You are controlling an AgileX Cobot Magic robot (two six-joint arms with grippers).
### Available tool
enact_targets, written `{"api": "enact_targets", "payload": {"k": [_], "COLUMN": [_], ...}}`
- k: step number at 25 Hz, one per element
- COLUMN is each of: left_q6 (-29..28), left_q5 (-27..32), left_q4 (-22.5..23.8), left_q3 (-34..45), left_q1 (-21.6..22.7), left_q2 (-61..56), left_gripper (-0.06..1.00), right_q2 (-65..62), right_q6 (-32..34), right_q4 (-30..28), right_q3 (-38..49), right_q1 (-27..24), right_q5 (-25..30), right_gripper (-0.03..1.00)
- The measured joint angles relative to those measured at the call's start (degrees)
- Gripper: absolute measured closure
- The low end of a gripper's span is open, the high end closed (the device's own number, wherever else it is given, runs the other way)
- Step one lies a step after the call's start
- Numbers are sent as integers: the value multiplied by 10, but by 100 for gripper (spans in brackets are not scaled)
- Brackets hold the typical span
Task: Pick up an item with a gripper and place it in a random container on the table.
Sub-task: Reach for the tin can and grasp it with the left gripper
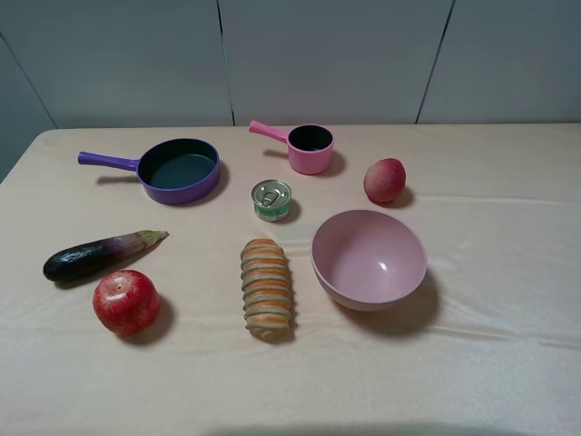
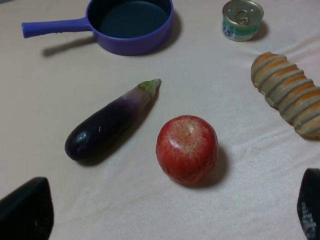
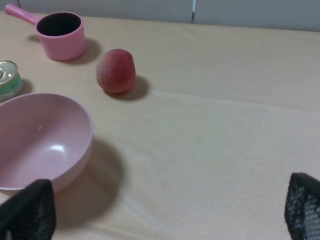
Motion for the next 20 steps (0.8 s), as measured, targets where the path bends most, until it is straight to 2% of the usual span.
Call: {"api": "enact_targets", "payload": {"k": [20], "left_q6": [0], "left_q5": [0], "left_q4": [0], "left_q3": [0], "left_q1": [0], "left_q2": [0], "left_gripper": [-5], "right_q2": [0], "right_q6": [0], "right_q4": [0], "right_q3": [0], "right_q1": [0], "right_q5": [0], "right_gripper": [27]}}
